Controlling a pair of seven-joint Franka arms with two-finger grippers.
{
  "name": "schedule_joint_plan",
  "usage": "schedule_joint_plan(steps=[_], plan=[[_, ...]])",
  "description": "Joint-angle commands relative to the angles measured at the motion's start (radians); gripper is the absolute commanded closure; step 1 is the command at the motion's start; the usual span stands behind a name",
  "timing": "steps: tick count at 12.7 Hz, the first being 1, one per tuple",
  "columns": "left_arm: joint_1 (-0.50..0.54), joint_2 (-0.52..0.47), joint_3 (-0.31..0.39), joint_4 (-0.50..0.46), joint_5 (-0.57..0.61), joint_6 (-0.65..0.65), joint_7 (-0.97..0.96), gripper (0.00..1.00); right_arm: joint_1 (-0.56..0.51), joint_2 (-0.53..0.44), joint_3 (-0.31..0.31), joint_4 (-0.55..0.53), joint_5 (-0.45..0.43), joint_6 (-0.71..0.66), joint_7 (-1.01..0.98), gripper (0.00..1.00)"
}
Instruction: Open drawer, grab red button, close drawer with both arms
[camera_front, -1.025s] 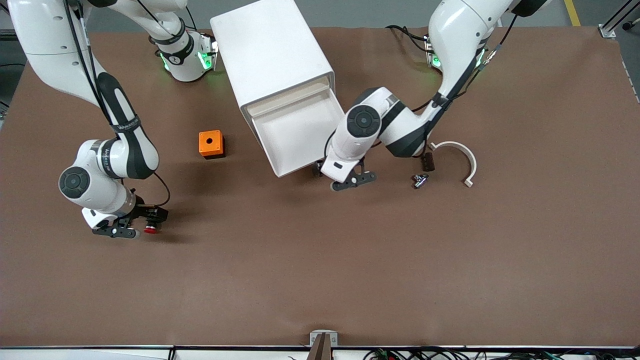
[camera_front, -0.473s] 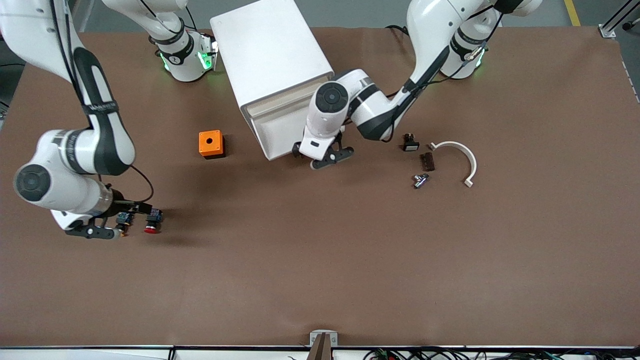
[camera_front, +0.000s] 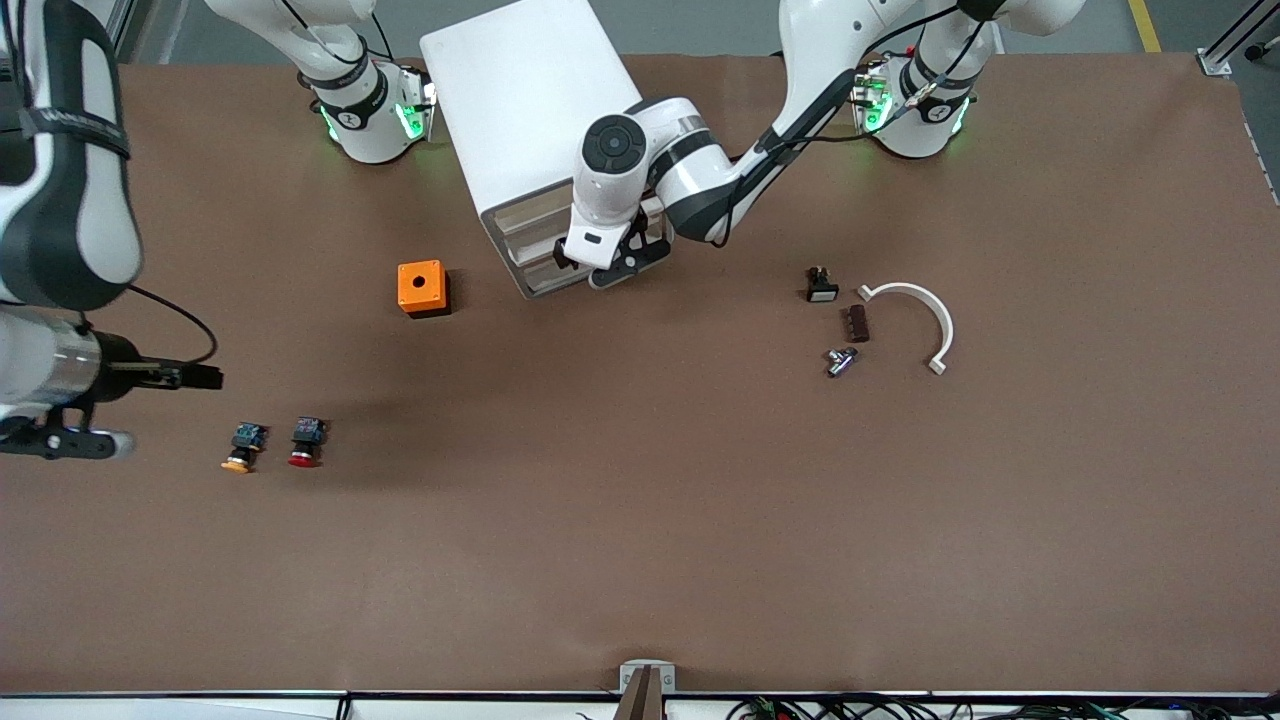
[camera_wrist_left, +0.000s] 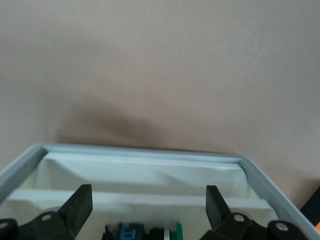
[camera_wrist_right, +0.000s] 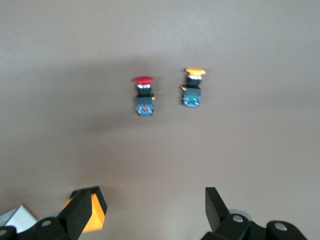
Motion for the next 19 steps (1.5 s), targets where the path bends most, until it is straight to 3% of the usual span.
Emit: schedule_joint_plan(steps=[1, 5, 11, 17, 19], plan=[[-0.025, 0.017, -0.012, 0.003, -0.010, -0.008, -0.040, 0.00, -0.038, -0.060, 0.015, 0.028, 0.001, -0.069, -0.019, 0.00], [0.005, -0.010, -0.002, 0.014, -0.016, -0.021, -0.043, 0.00, -0.044, -0.146, 0.013, 0.027, -0.001, -0.115, -0.021, 0.00], [0.376, -0.153, 0.000, 0.063, 0.019, -0.107, 0.017, 0.00, -0.046, -0.143, 0.019, 0.089, -0.007, -0.120, -0.011, 0.00], [0.628, -0.285, -0.002, 0.066, 0.018, -0.269, 0.395, 0.00, -0.059, -0.184, 0.015, 0.084, 0.073, -0.123, -0.005, 0.00], [0.701, -0.326, 0.000, 0.066, 0.018, -0.332, 0.558, 0.00, -0.065, -0.241, 0.015, 0.008, 0.074, -0.098, -0.007, 0.00]])
